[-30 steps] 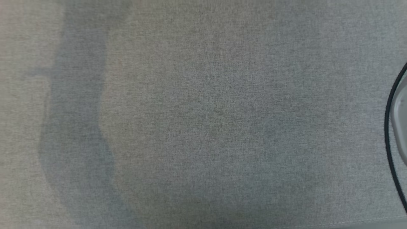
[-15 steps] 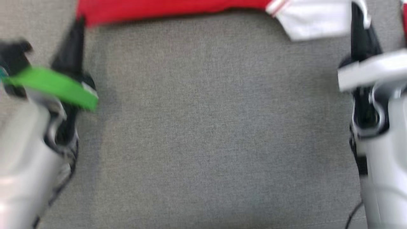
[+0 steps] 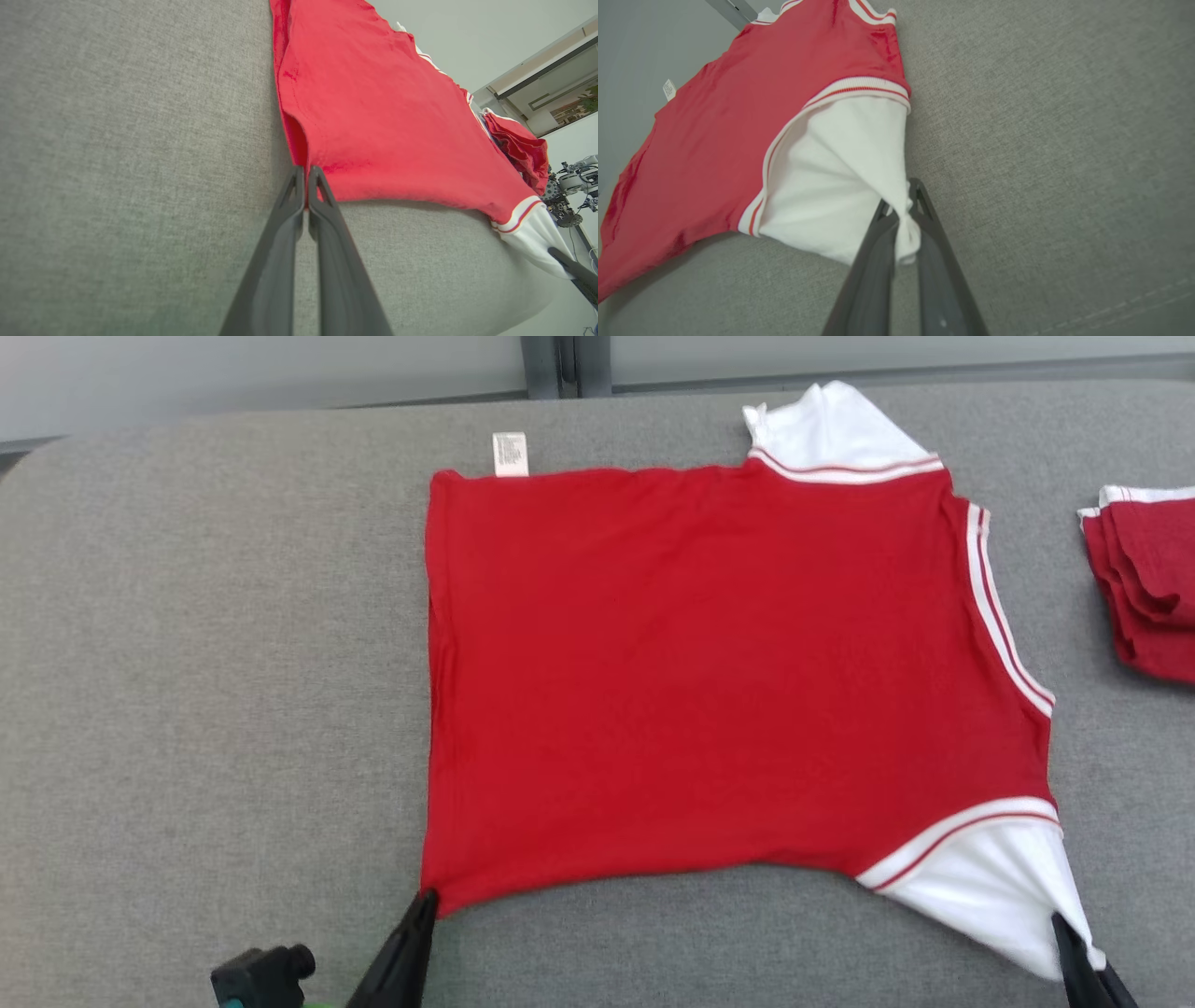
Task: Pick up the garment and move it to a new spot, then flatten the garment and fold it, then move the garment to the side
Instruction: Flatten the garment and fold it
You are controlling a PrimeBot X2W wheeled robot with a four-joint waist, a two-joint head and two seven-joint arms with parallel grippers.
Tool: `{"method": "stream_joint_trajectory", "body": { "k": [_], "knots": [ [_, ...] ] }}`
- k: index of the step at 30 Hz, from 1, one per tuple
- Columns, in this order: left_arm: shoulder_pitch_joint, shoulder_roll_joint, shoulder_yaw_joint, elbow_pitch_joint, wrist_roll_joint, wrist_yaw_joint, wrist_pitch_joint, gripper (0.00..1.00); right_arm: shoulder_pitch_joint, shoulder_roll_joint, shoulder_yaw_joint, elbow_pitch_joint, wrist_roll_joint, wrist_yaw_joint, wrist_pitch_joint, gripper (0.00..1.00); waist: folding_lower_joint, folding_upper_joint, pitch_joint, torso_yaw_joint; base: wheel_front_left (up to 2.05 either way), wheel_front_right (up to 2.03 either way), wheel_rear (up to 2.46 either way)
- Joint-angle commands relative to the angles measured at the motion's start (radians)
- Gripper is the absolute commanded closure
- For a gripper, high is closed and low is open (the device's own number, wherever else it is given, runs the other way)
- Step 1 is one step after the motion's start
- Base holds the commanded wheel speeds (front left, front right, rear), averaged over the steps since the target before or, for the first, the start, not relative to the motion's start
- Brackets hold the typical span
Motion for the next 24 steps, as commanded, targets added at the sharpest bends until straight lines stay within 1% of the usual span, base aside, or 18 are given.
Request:
{"method": "stream_joint_trajectory", "body": {
  "k": [1, 3, 5, 7, 8, 13, 17, 19, 22, 24],
  "knots": [
    [0.046, -0.012, 0.002, -0.024, 0.002, 0.011, -0.002, 1.00, 0.048, 0.010, -0.005, -0.015, 0.012, -0.002, -0.005, 1.00, 0.0001, 0.0000, -0.083, 0.068, 0.00, 0.00, 0.00],
    [0.096, -0.026, -0.012, -0.058, -0.008, 0.016, -0.002, 1.00, 0.088, 0.019, 0.003, -0.031, 0.020, -0.001, 0.001, 1.00, 0.0001, 0.0000, -0.076, 0.072, 0.00, 0.00, 0.00],
    [0.113, -0.037, -0.012, -0.081, -0.021, 0.016, -0.003, 1.00, 0.094, 0.017, 0.003, -0.033, 0.004, -0.001, 0.003, 1.00, 0.0001, 0.0000, -0.066, 0.072, 0.00, 0.00, 0.00],
    [0.107, -0.055, -0.014, -0.088, -0.046, 0.002, 0.007, 1.00, 0.074, 0.023, -0.002, -0.021, 0.011, -0.001, 0.010, 1.00, 0.0001, 0.0000, -0.065, 0.074, 0.00, 0.00, 0.00],
    [0.093, -0.058, -0.016, -0.091, -0.049, -0.004, 0.018, 1.00, 0.062, 0.016, -0.003, -0.015, 0.006, -0.001, 0.021, 1.00, 0.0001, 0.0000, -0.066, 0.074, 0.00, 0.00, 0.00],
    [0.024, -0.046, 0.005, -0.111, -0.062, 0.006, 0.054, 1.00, -0.014, -0.019, -0.024, -0.041, 0.002, -0.001, 0.063, 1.00, 0.0001, 0.0000, -0.060, 0.066, 0.00, 0.00, 0.00],
    [-0.050, -0.023, 0.034, -0.155, -0.080, 0.017, 0.097, 1.00, -0.101, -0.056, -0.038, -0.121, 0.024, -0.001, 0.141, 1.00, 0.0001, 0.0000, -0.028, 0.051, 0.00, 0.00, 0.00],
    [-0.089, -0.016, 0.040, -0.174, -0.086, 0.023, 0.129, 1.00, -0.150, -0.071, -0.046, -0.153, 0.032, -0.001, 0.199, 1.00, 0.0001, 0.0000, -0.010, 0.044, 0.00, 0.00, 0.00],
    [-0.166, -0.004, 0.046, -0.174, -0.071, 0.043, 0.175, 1.00, -0.234, -0.089, -0.065, -0.169, 0.013, -0.001, 0.289, 1.00, 0.0001, 0.0000, 0.015, 0.038, 0.00, 0.00, 0.00],
    [-0.210, -0.008, 0.042, -0.160, -0.070, 0.052, 0.204, 1.00, -0.284, -0.088, -0.068, -0.164, 0.000, -0.001, 0.346, 1.00, 0.0001, 0.0000, 0.027, 0.037, 0.00, 0.00, 0.00]
  ]
}}
